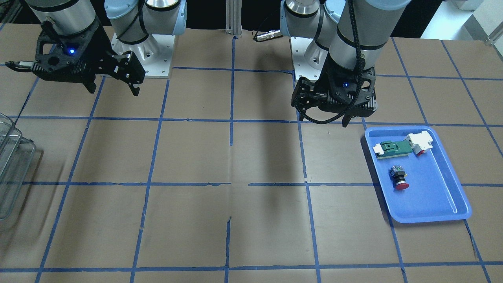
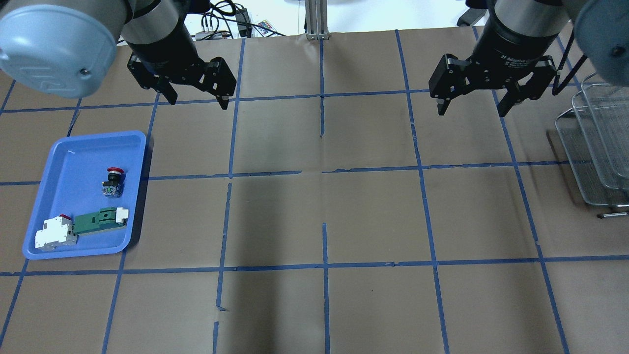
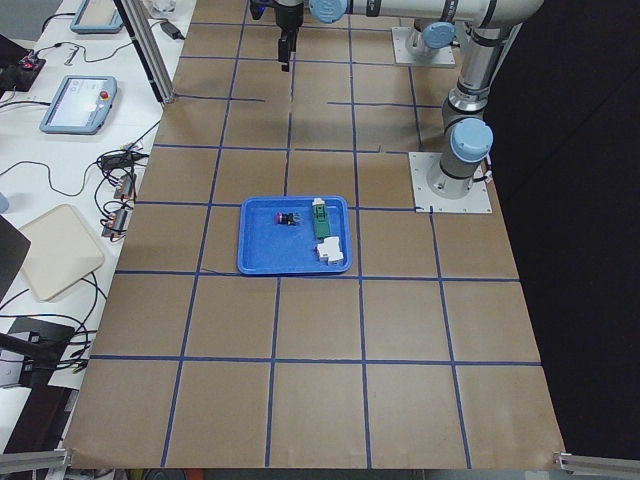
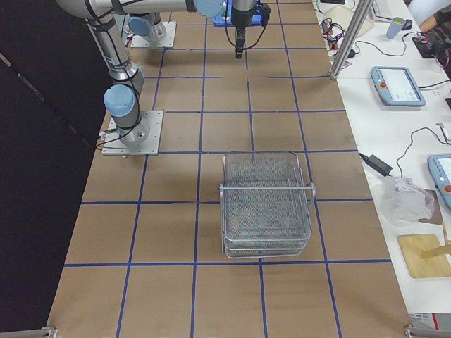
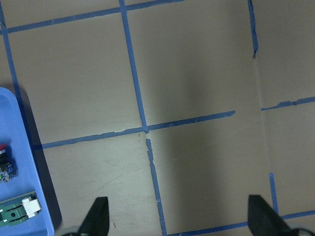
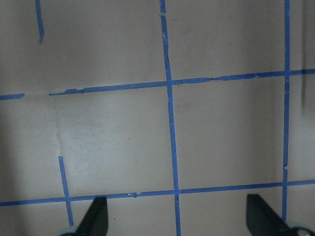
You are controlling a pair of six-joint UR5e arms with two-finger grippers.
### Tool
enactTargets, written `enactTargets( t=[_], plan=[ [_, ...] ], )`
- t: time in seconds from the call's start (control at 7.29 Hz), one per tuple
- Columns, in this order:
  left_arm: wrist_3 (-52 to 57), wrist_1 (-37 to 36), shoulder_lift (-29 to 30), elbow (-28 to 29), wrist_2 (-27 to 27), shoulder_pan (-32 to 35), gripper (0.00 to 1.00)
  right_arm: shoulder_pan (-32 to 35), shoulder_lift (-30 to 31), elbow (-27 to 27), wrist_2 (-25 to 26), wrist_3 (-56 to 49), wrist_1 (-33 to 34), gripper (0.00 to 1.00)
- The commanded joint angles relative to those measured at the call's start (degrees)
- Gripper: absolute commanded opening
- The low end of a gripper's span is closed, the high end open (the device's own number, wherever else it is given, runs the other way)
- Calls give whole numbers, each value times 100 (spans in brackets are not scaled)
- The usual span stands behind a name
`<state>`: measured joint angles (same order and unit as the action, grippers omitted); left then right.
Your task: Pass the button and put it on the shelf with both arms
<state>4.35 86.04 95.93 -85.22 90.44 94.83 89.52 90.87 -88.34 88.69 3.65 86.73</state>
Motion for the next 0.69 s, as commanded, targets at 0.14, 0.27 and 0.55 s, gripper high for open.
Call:
enactTargets(
  t=[0.14, 0.27, 0.55],
  plan=[
    [83, -9, -22, -4, 17, -35, 100, 4, -43, 1, -1, 5, 72, 100],
    [162, -35, -65, 5, -9, -96, 100, 4, -43, 1, -1, 5, 72, 100],
    [101, -26, 21, -91, 53, -218, 100, 4, -43, 1, -9, -4, 63, 100]
  ],
)
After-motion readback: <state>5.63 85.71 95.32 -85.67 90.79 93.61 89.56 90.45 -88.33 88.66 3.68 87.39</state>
